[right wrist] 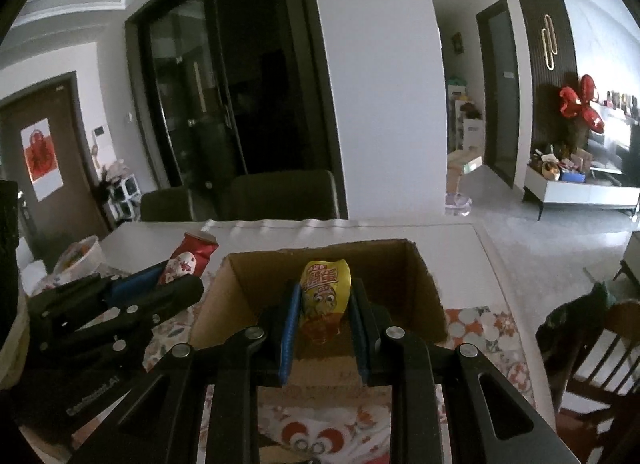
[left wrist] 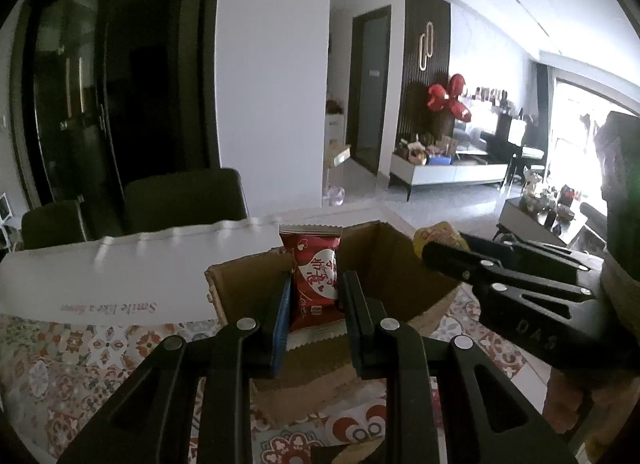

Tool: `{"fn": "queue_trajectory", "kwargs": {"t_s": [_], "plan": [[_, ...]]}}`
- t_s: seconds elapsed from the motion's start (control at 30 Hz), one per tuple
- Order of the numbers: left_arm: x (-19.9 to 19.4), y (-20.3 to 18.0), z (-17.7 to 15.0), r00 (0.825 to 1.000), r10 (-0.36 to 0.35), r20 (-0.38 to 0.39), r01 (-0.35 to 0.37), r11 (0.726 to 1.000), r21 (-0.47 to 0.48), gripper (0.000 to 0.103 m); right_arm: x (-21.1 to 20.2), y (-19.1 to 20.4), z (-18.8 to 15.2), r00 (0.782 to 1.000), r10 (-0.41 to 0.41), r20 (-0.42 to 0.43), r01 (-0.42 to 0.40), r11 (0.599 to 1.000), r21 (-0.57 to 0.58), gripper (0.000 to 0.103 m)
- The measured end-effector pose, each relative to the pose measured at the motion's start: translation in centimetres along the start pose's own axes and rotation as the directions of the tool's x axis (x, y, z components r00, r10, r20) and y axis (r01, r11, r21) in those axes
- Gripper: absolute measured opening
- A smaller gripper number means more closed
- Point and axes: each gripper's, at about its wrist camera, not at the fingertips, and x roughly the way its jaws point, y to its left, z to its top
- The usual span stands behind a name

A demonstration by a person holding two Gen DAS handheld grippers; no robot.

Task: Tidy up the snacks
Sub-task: 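Carry both snacks over the cardboard box and open both grippers, then move both grippers back toward the snacks on the table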

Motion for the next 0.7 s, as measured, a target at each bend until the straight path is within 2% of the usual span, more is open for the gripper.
{"fn": "queue_trajectory", "kwargs": {"t_s": [0.27,0.3,0.37,0.43,0.47,0.5,0.7], "plan": [[3.4,0.3,0.5,0.997,0.027,-0.069,-0.027,1.0,0.0,0.027,2.8,-1.5,0.7,0.998,-0.005,-0.061,0.007,0.999,0.031,0.025],[3.6,0.3,0.5,0.997,0.026,-0.073,-0.027,1.0,-0.003,0.03,3.1,-1.6,0.8,0.998,-0.007,-0.068,0.01,0.999,0.034,0.025],[3.8,0.6,0.5,0.997,0.035,-0.075,-0.036,0.999,-0.011,0.045,3.6,-1.9,0.8,0.997,-0.018,-0.078,0.021,0.999,0.039,0.026],[3.7,0.7,0.5,0.996,0.051,-0.069,-0.052,0.999,-0.011,0.051,3.8,-1.9,0.8,0.996,-0.022,-0.084,0.025,0.999,0.038,0.034],[3.7,0.8,0.4,0.996,0.056,-0.069,-0.057,0.998,-0.012,0.052,3.9,-2.0,0.7,0.995,-0.034,-0.09,0.038,0.998,0.041,0.049],[3.6,1.0,0.3,0.996,0.06,-0.07,-0.061,0.998,-0.012,0.053,3.7,-2.1,0.5,0.995,-0.057,-0.079,0.06,0.997,0.038,0.054],[1.6,1.0,-0.3,0.996,0.076,-0.039,-0.076,0.997,-0.001,0.066,1.8,-1.5,-0.3,0.994,-0.095,-0.049,0.096,0.995,0.013,0.054]]}}
